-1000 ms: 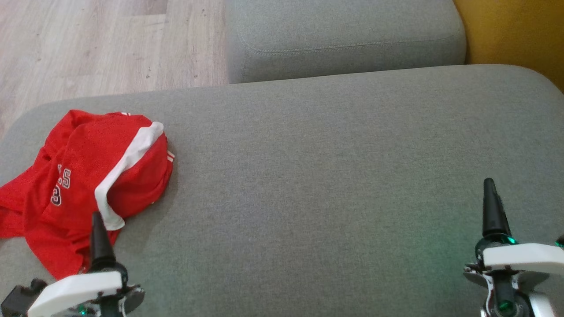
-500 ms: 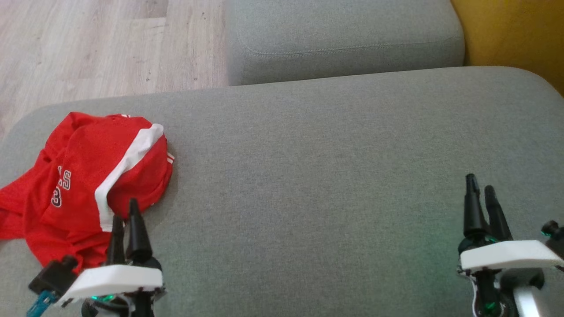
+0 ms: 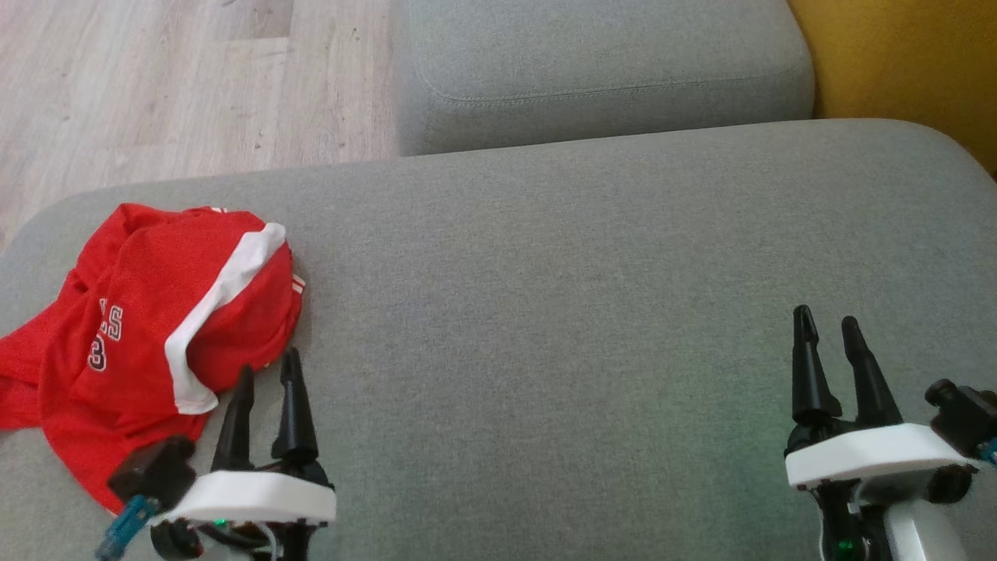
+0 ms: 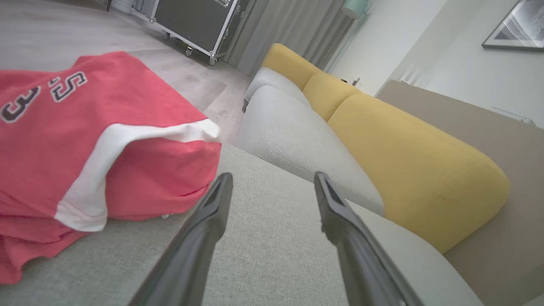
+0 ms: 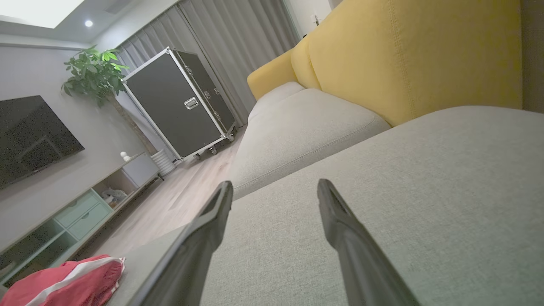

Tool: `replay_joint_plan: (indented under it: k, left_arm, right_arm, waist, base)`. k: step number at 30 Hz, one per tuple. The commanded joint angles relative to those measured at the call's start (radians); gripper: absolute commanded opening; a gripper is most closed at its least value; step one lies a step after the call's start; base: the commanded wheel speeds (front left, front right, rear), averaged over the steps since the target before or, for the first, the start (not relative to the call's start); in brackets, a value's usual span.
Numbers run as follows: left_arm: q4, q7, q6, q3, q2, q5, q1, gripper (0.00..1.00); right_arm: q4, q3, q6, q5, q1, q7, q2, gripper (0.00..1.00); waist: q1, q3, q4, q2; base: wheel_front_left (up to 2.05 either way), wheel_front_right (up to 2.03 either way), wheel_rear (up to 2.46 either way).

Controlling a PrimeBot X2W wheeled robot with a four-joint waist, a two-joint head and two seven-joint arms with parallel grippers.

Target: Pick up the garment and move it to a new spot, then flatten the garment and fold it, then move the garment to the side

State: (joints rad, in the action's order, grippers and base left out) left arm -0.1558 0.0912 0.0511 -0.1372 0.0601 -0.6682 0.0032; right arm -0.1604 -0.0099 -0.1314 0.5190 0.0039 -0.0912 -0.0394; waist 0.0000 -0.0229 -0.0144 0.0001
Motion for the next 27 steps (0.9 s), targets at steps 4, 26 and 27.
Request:
replay_joint_plan:
  k: [4, 26, 27]
  left_arm:
    - [0.012, 0.032, -0.025, -0.042, 0.048, 0.126, -0.059, 1.00]
    - [-0.062, 0.097, -0.157, -0.232, 0.119, 0.426, -0.131, 1.00]
    - [-0.058, 0.099, -0.160, -0.233, 0.116, 0.421, -0.130, 1.00]
  right_arm:
    - [0.052, 0.019, 0.000, -0.109, -0.033, -0.031, -0.007, 1.00]
    - [0.083, 0.033, 0.001, -0.467, -0.034, -0.096, -0.009, 1.00]
    - [0.085, 0.037, 0.001, -0.472, -0.033, -0.099, -0.009, 1.00]
  waist:
    - [0.0000, -0.003, -0.004, -0.0001]
    - [0.0000, -0.012, -0.002, -0.0001]
    - [0.0000, -0.013, -0.002, -0.0001]
  base:
    - [0.00, 0.00, 0.00]
    - [0.00, 0.00, 0.00]
    - [0.00, 0.00, 0.00]
